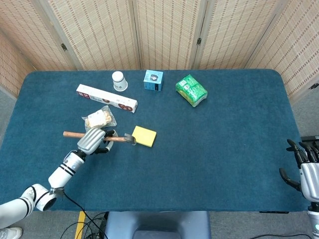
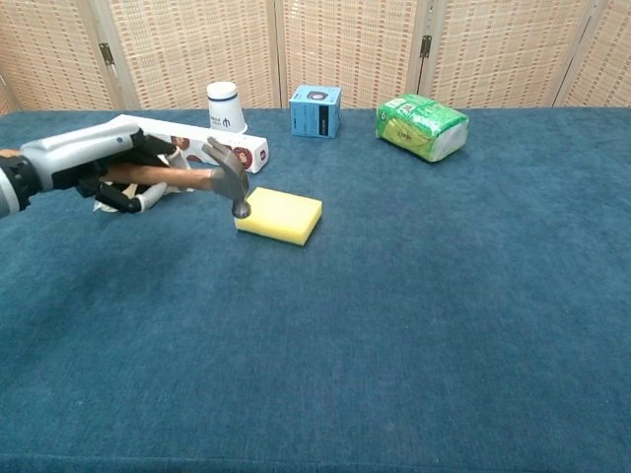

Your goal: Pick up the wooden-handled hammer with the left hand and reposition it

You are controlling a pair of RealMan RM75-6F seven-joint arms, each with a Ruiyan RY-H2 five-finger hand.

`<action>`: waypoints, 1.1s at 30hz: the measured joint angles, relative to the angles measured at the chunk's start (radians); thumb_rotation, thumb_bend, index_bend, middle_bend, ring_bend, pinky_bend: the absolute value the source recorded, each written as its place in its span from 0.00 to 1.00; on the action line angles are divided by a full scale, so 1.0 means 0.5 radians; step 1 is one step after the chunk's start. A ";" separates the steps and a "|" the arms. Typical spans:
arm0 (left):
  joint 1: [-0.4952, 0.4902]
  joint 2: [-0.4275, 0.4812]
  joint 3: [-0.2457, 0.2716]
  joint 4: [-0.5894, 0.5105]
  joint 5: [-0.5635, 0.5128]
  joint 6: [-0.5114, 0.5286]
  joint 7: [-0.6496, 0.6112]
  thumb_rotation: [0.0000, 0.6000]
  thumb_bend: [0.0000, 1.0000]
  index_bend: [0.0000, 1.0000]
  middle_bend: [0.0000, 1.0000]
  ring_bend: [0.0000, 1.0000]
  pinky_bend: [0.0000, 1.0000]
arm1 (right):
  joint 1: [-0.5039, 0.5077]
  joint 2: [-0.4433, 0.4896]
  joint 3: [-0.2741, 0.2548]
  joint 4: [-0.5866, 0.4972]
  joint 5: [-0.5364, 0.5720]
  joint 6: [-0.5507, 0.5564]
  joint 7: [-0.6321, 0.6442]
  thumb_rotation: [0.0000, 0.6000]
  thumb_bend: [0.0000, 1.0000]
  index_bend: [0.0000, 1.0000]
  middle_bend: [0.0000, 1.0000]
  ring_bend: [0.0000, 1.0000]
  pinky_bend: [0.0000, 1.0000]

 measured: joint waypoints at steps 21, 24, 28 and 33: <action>0.125 0.295 0.025 -0.470 -0.242 -0.124 0.448 1.00 0.32 0.00 0.02 0.01 0.24 | -0.015 0.005 0.000 0.034 0.013 0.009 0.052 1.00 0.20 0.13 0.32 0.16 0.18; 0.192 0.365 -0.006 -0.591 -0.321 -0.052 0.487 1.00 0.32 0.02 0.02 0.02 0.24 | -0.011 0.019 -0.005 0.036 0.011 -0.008 0.067 1.00 0.20 0.13 0.32 0.17 0.19; 0.311 0.461 -0.036 -0.753 -0.415 0.101 0.570 1.00 0.33 0.11 0.05 0.02 0.24 | -0.005 0.030 -0.008 0.048 0.010 -0.025 0.091 1.00 0.20 0.13 0.33 0.18 0.21; 0.521 0.539 -0.049 -0.893 -0.518 0.399 0.811 1.00 0.33 0.15 0.08 0.05 0.24 | 0.010 0.036 -0.021 0.070 -0.009 -0.058 0.139 1.00 0.20 0.16 0.34 0.19 0.23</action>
